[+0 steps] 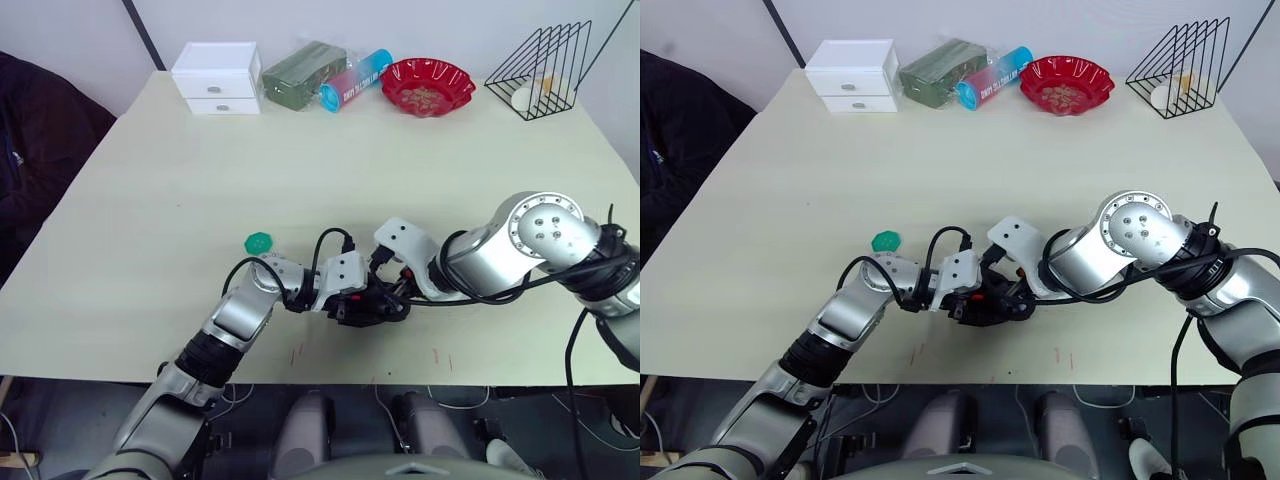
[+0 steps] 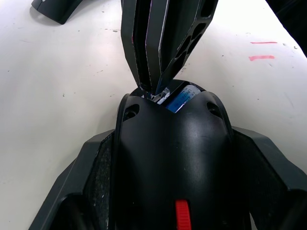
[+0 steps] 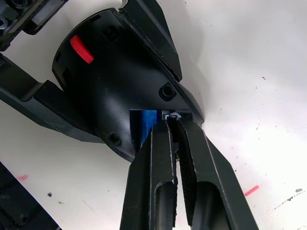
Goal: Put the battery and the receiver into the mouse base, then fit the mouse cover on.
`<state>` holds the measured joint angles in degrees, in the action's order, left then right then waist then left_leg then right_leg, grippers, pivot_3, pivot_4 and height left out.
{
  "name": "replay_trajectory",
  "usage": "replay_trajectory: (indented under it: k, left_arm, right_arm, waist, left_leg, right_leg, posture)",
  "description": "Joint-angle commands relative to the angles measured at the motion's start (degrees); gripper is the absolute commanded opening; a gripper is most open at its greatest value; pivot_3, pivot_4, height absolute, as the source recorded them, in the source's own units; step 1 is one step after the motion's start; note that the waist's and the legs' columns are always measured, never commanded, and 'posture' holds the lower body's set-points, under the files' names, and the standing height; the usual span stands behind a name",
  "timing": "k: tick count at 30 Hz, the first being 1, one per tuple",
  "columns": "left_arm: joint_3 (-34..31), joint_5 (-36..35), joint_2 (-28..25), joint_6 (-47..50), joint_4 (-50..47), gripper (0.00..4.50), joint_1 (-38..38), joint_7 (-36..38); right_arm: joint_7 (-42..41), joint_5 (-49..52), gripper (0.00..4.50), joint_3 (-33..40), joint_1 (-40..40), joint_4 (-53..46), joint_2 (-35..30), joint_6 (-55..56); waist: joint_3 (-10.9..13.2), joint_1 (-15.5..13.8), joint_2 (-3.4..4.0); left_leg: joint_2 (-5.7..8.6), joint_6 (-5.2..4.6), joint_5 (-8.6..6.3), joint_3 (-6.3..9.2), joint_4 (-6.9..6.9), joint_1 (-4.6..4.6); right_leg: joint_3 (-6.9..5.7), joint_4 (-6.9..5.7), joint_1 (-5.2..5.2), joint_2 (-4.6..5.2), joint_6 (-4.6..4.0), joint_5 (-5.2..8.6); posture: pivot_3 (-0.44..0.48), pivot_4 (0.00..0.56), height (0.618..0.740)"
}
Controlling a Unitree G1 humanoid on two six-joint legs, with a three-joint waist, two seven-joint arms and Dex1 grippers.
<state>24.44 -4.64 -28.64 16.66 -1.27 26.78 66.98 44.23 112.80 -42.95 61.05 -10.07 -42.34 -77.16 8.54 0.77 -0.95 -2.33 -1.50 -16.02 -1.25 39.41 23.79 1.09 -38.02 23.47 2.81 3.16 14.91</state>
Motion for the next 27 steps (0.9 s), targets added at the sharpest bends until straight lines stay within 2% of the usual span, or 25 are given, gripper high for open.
replay_trajectory:
  k: [1, 27]
  left_arm:
    - [2.8, 1.2, -0.1, 0.7, 0.3, 2.97, -1.0, 0.9]
    - [2.8, 1.2, -0.2, 1.1, -0.1, 2.97, -1.2, 1.0]
  right_arm:
    - [-0.5, 0.2, 0.0, -1.4, -1.0, -0.1, -0.3, 0.4]
    - [-1.7, 0.2, 0.0, -2.0, -0.8, -1.3, -2.3, 1.3]
  waist:
    - [0.0, 0.0, 0.0]
    - [0.0, -0.1, 0.0]
  left_leg:
    - [0.0, 0.0, 0.0, 0.0, 0.0, 0.0]
    - [-0.02, -0.01, 0.0, 0.0, -0.06, 0.06]
  right_leg:
    - [0.0, 0.0, 0.0, 0.0, 0.0, 0.0]
    - [-0.02, 0.1, 0.02, 0.03, -0.01, 0.0]
  posture:
    - [0.0, 0.15, 0.74]
    - [0.0, 0.15, 0.74]
